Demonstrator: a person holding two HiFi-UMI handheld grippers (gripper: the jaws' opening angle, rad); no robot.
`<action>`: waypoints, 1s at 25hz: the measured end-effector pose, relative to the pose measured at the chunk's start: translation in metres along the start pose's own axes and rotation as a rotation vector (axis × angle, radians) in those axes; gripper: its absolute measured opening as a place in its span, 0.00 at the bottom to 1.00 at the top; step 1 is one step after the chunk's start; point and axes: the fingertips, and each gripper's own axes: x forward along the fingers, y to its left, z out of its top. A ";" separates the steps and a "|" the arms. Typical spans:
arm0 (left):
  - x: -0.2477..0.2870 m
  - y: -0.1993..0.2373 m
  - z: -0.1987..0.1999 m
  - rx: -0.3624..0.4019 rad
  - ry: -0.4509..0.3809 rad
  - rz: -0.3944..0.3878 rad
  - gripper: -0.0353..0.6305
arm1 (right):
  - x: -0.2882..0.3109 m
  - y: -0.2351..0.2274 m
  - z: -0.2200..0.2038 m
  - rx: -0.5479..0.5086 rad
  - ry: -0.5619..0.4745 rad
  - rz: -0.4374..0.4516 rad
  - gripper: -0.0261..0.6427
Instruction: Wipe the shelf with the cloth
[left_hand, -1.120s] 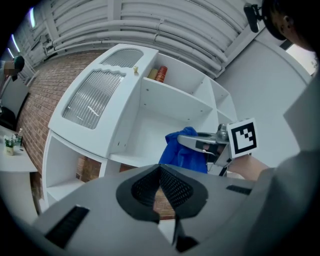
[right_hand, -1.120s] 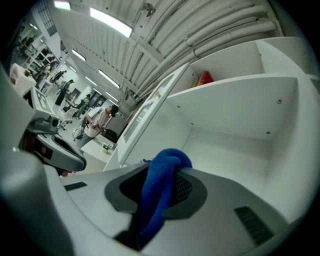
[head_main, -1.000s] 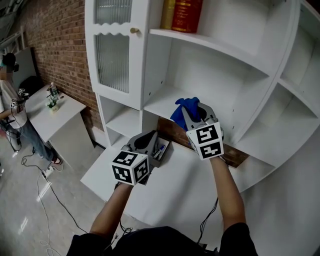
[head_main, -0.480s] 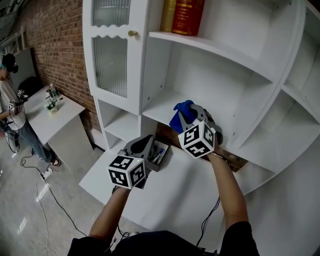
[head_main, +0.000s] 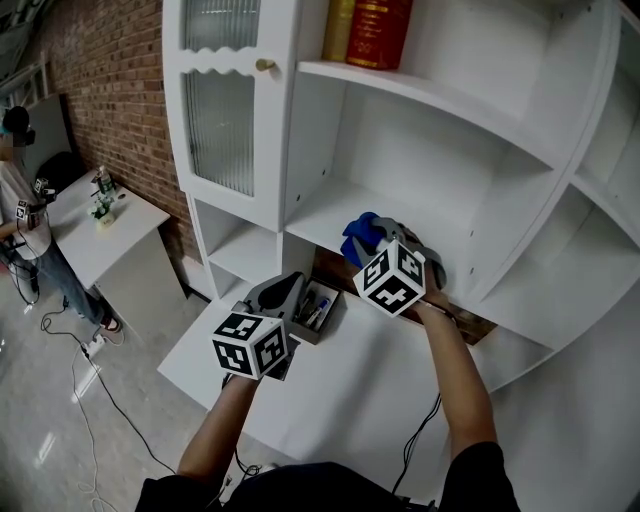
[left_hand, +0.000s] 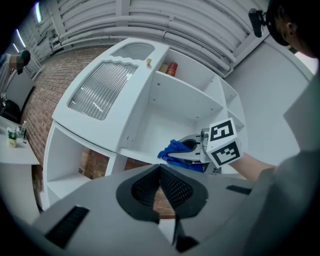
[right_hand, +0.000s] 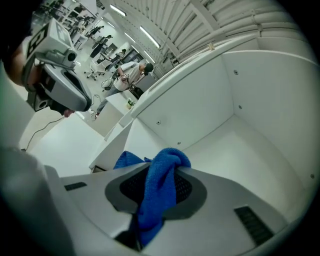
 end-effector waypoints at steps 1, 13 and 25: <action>0.000 0.001 0.001 0.002 -0.001 0.000 0.07 | 0.000 0.000 0.000 0.007 0.000 0.005 0.17; -0.004 0.009 -0.001 0.002 0.007 0.014 0.08 | 0.009 0.002 0.004 -0.002 0.031 0.052 0.16; -0.018 0.025 0.003 -0.005 -0.001 0.049 0.07 | 0.027 0.006 0.026 -0.015 0.032 0.073 0.16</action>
